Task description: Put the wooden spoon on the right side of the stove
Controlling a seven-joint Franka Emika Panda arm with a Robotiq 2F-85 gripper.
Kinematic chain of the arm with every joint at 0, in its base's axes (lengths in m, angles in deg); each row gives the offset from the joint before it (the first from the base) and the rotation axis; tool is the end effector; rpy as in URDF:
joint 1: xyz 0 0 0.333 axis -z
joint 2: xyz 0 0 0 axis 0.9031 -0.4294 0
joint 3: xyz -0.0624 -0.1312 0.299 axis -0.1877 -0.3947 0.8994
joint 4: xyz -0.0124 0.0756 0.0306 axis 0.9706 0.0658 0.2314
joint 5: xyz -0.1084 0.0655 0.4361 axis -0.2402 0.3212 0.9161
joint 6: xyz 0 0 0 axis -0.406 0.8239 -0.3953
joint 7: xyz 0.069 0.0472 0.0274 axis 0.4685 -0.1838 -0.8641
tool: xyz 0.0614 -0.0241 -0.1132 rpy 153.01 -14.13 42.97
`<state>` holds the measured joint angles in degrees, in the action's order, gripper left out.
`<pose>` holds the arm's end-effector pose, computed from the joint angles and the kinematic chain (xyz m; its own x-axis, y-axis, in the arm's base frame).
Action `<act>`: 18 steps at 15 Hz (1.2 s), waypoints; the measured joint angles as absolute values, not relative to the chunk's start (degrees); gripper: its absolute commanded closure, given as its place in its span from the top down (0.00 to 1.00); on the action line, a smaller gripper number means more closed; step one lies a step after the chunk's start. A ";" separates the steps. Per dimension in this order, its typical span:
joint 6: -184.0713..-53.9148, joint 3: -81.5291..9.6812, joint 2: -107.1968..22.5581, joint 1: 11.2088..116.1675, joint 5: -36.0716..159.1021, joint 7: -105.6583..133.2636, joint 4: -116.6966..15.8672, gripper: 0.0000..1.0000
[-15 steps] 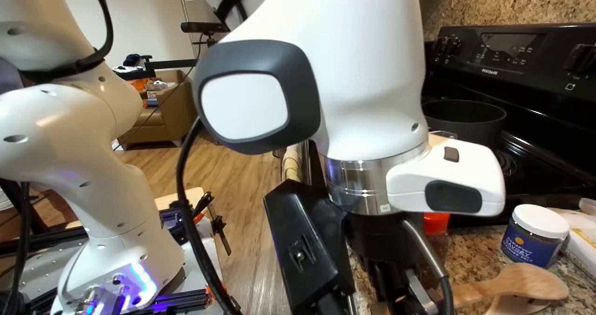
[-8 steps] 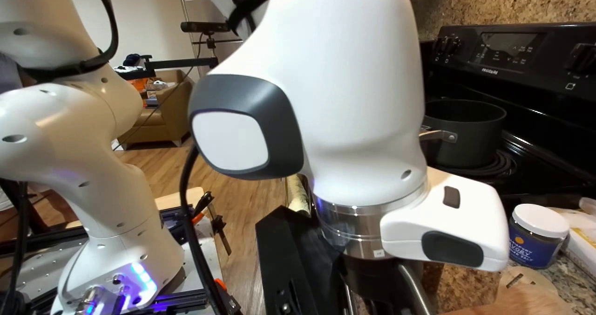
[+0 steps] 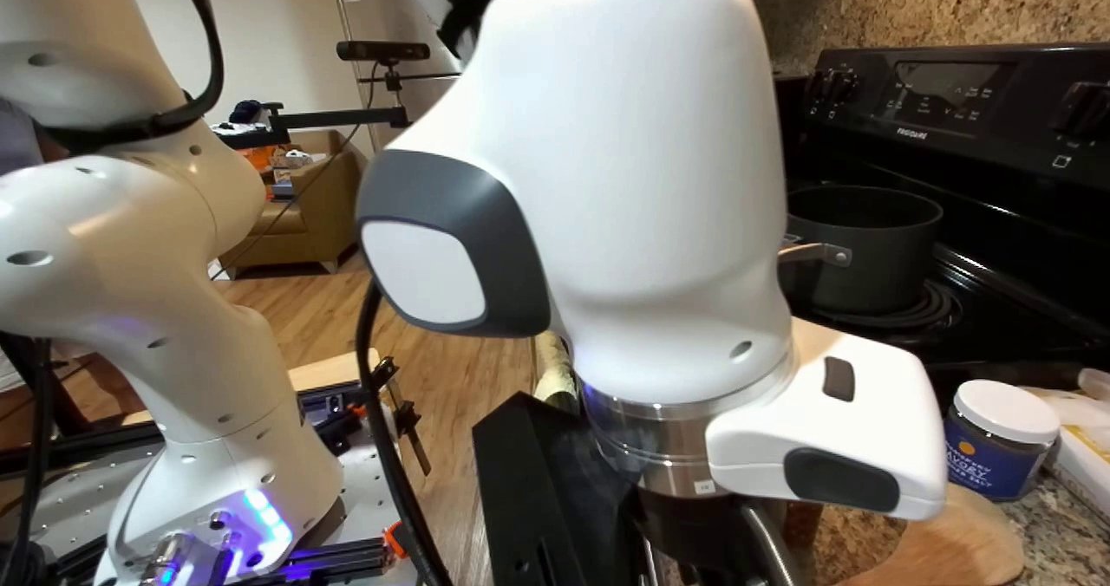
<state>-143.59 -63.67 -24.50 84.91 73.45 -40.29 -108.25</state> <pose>0.2950 -0.3845 0.2123 0.9677 -0.1774 0.1793 -0.1919 -0.9792 0.0666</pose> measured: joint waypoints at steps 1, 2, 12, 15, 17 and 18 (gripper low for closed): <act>-143.58 -63.67 -24.49 84.90 73.94 -40.50 -108.21 1.00; -143.58 -63.71 -24.43 84.90 74.03 -40.50 -108.13 1.00; -115.00 -62.79 -9.04 89.11 61.84 -33.74 -100.65 1.00; -103.53 -58.63 -1.19 88.42 61.12 -30.69 -97.96 1.00; -99.33 -55.43 3.16 86.65 61.17 -27.16 -97.39 1.00; -98.09 -53.71 4.95 85.40 61.18 -25.12 -97.39 1.00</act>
<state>-98.09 -53.71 4.95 85.40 61.18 -25.12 -97.39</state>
